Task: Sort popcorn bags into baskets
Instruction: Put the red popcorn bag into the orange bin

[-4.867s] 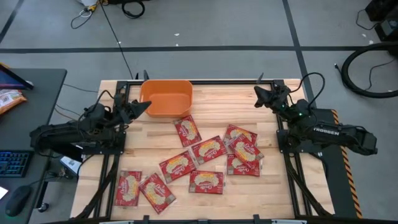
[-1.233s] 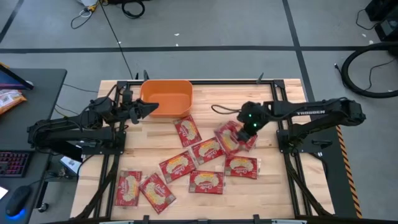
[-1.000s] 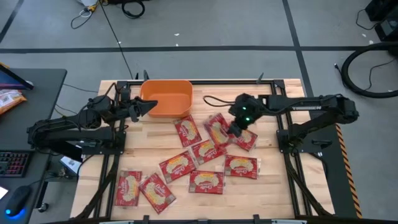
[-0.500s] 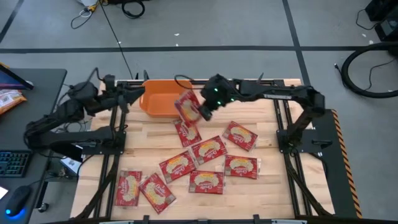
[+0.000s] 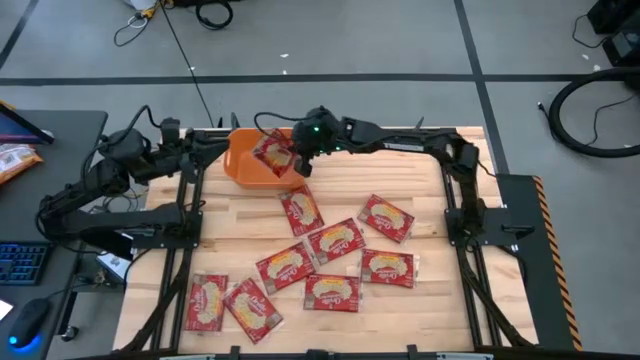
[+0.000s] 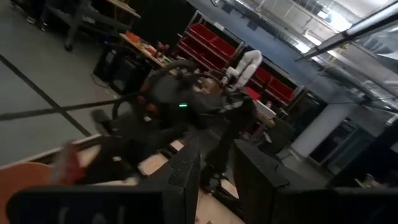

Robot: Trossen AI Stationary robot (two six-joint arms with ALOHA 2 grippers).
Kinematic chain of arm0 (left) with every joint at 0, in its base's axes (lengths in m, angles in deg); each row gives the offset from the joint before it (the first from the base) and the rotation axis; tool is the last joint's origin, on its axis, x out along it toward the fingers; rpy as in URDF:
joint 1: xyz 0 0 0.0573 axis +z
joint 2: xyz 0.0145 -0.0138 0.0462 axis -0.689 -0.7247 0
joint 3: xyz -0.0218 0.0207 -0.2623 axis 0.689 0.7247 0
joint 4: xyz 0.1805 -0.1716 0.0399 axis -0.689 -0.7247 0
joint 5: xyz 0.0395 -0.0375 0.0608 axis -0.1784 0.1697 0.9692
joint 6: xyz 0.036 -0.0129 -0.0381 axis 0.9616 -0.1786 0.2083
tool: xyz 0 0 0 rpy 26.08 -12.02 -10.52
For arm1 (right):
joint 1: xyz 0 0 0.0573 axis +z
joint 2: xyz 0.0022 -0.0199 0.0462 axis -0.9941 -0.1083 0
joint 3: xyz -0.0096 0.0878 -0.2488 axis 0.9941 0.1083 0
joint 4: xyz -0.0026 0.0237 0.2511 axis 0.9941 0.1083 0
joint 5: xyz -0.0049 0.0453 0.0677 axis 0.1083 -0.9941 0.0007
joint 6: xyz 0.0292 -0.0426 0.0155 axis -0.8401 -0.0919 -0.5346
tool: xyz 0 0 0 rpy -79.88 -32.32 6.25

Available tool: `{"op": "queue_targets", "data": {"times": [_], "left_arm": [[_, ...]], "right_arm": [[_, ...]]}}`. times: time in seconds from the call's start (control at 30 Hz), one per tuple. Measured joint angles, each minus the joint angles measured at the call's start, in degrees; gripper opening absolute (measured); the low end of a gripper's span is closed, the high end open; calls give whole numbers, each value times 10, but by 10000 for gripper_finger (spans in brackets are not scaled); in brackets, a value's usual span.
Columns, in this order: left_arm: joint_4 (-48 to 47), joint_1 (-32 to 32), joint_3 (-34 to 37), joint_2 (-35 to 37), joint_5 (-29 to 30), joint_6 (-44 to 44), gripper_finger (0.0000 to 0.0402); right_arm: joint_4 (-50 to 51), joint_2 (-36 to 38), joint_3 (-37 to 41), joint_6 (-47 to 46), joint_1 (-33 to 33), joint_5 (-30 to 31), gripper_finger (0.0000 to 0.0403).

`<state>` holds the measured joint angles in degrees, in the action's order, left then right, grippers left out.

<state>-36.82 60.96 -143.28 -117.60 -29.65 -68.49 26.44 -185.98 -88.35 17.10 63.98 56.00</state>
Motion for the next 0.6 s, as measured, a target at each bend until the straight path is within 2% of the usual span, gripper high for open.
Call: {"op": "queue_targets", "data": {"times": [0.13, 0.27, 0.4, 0.6], "left_arm": [[1, 0, 0, 1, -9, -11, 96], [2, 0, 0, 1, -10, -18, 96], [2, 0, 0, 1, -10, -18, 96], [0, 0, 0, 0, -10, -17, 96]], "right_arm": [[-3, -33, -14, 36, -7, 27, 9], [4, -61, -26, 38, -15, 23, 21], [30, -74, -35, 44, -15, 26, 58], [22, -56, -36, 71, -12, 79, 128]]}}
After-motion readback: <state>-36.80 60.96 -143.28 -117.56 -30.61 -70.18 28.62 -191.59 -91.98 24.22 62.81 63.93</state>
